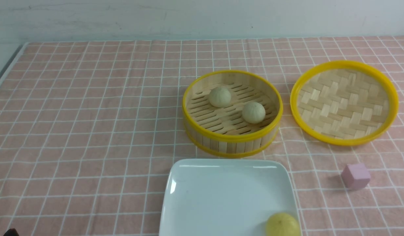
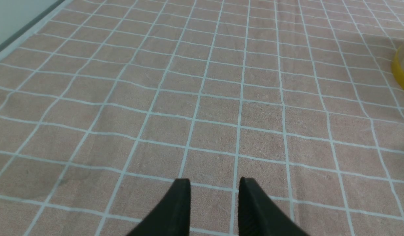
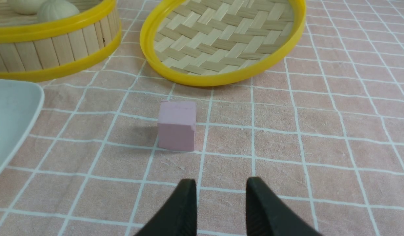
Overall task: Put the steamed buns into the plate on the pink tablecloth.
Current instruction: 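Reach toward a bun in the bamboo steamer with the right gripper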
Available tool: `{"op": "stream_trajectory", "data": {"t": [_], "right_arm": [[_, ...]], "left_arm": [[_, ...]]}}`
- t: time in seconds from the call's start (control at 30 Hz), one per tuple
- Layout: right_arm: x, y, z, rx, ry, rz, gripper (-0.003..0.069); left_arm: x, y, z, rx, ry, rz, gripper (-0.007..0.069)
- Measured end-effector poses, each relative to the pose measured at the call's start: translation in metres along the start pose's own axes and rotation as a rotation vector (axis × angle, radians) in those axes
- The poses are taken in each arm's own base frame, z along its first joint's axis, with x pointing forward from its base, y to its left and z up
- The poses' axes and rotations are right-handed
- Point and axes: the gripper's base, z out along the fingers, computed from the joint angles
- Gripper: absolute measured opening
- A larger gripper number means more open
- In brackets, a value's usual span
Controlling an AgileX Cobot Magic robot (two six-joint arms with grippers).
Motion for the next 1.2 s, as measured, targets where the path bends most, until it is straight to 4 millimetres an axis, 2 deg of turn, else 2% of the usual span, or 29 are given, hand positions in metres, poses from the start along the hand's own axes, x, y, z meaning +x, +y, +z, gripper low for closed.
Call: {"op": "stream_trajectory", "data": {"t": [0.37,0.47,0.5,0.57,0.6,0.67,0.7,0.73,0.77,1.07,1.2], "right_arm": [[0.0,0.0,0.0,0.002,0.0,-0.004,0.0239],[-0.001,0.002,0.0,-0.017,-0.008,0.075,0.0239],[-0.001,0.005,0.0,-0.055,-0.015,0.239,0.0239],[-0.002,0.008,0.0,-0.095,-0.013,0.418,0.0239],[-0.002,0.01,0.0,-0.121,-0.004,0.547,0.0239],[-0.002,0.012,0.0,-0.143,0.006,0.649,0.0239],[-0.002,0.014,0.0,-0.167,0.018,0.772,0.0239],[-0.002,0.015,0.0,-0.171,0.02,0.789,0.0239],[-0.003,0.016,-0.001,-0.185,0.028,0.855,0.0239],[-0.003,0.017,-0.001,-0.195,0.034,0.899,0.0237],[-0.01,0.016,-0.003,-0.198,-0.006,0.851,0.0176]], "left_arm": [[0.0,0.0,0.0,0.001,-0.002,0.0,0.024],[-0.002,-0.003,0.0,0.031,-0.025,-0.115,0.024],[-0.006,-0.007,0.0,0.091,-0.067,-0.339,0.024],[-0.012,-0.009,-0.001,0.141,-0.106,-0.548,0.024],[-0.015,-0.011,-0.002,0.178,-0.125,-0.707,0.024],[-0.018,-0.011,-0.002,0.211,-0.148,-0.847,0.024],[-0.023,-0.011,-0.003,0.247,-0.181,-0.992,0.024],[-0.023,-0.011,-0.003,0.249,-0.179,-1.005,0.024],[-0.026,-0.01,-0.004,0.273,-0.208,-1.098,0.024],[-0.034,-0.006,-0.007,0.306,-0.304,-1.198,0.024],[-0.043,-0.01,-0.011,0.311,-0.297,-1.107,0.0204]]}}
